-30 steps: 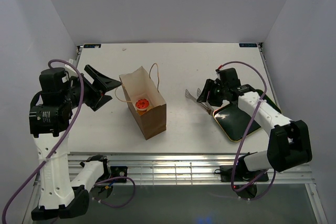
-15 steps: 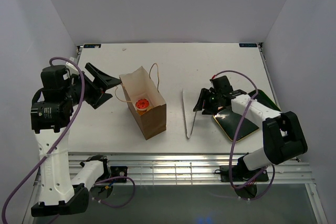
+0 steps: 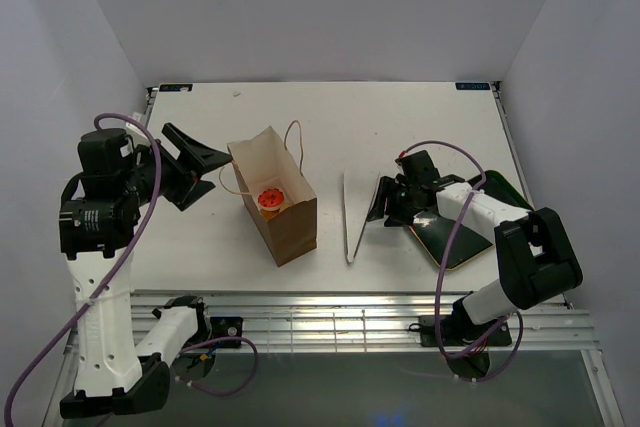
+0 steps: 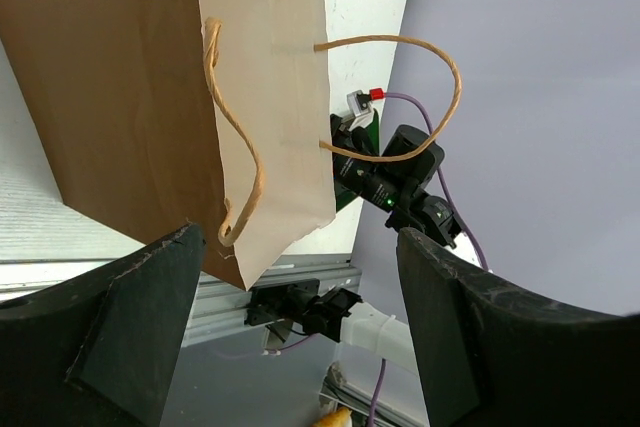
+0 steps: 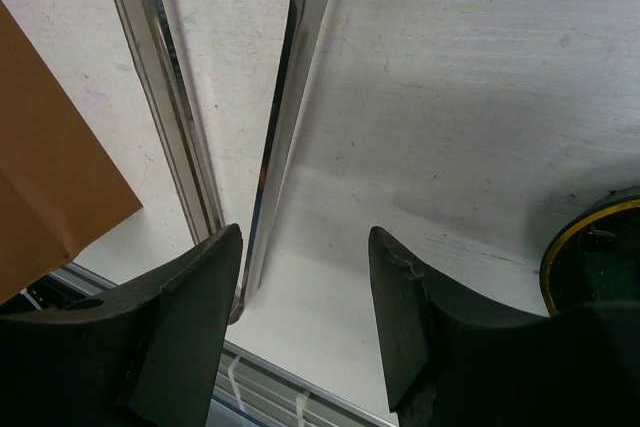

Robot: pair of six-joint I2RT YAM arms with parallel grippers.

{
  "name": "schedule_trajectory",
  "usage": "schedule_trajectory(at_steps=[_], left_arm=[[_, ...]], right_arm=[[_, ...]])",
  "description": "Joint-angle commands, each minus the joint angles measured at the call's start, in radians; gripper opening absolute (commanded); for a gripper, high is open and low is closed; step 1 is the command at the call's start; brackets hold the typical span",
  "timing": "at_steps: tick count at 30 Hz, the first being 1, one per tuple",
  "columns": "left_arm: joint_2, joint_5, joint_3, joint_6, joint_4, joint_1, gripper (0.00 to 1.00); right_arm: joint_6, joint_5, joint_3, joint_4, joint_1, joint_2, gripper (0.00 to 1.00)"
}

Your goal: Place the fake bread into the paper bag

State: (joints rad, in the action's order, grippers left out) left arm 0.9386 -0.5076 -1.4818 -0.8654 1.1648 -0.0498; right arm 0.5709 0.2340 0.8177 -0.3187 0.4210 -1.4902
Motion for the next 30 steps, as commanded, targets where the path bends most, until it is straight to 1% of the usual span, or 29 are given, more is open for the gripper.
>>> schedule_trajectory(at_steps=[1,11,14,16,18,19,21,22,24,26,27,28,29,30], left_arm=[[-0.021,-0.011,-0.008,-0.003,-0.014,-0.004,0.88],[-0.043,0.020,0.005,-0.004,-0.010,-0.004,0.88],[-0.060,0.037,0.037,0.000,-0.016,-0.004,0.88],[-0.083,0.040,0.087,-0.003,-0.030,-0.004,0.88],[-0.102,0.037,0.133,-0.007,-0.043,-0.004,0.89],[-0.128,0.028,0.188,-0.012,-0.069,-0.004,0.89],[-0.156,0.012,0.244,-0.027,-0.102,-0.004,0.89],[-0.182,-0.005,0.293,-0.033,-0.134,-0.004,0.91],[-0.210,-0.028,0.343,-0.059,-0.175,-0.005,0.93],[-0.257,-0.057,0.423,-0.070,-0.252,-0.004,0.95],[-0.279,-0.063,0.454,-0.082,-0.278,-0.004,0.95],[-0.299,-0.072,0.486,-0.089,-0.342,-0.004,0.96],[-0.343,-0.077,0.552,-0.093,-0.376,-0.004,0.96],[-0.368,-0.080,0.583,-0.102,-0.404,-0.004,0.97]], right_arm=[[-0.039,-0.012,0.020,-0.003,0.005,0.027,0.60],[-0.112,0.008,0.070,-0.078,0.024,0.057,0.60],[-0.141,-0.022,0.095,-0.126,0.028,0.103,0.60],[-0.158,-0.044,0.100,-0.160,0.029,0.151,0.61],[-0.172,-0.053,0.098,-0.178,0.028,0.185,0.64],[-0.178,-0.053,0.087,-0.184,0.028,0.202,0.70],[-0.190,-0.062,0.072,-0.197,0.028,0.257,0.93],[-0.192,-0.071,0.057,-0.200,0.028,0.277,0.90],[-0.198,-0.079,0.043,-0.206,0.028,0.333,0.90],[-0.203,-0.075,0.017,-0.200,0.028,0.398,0.90],[-0.204,-0.075,0.003,-0.180,0.028,0.421,0.90],[-0.206,-0.071,-0.017,-0.160,0.028,0.450,0.90],[-0.203,-0.068,-0.066,-0.139,0.028,0.509,0.90],[-0.203,-0.065,-0.089,-0.096,0.028,0.540,0.90]])
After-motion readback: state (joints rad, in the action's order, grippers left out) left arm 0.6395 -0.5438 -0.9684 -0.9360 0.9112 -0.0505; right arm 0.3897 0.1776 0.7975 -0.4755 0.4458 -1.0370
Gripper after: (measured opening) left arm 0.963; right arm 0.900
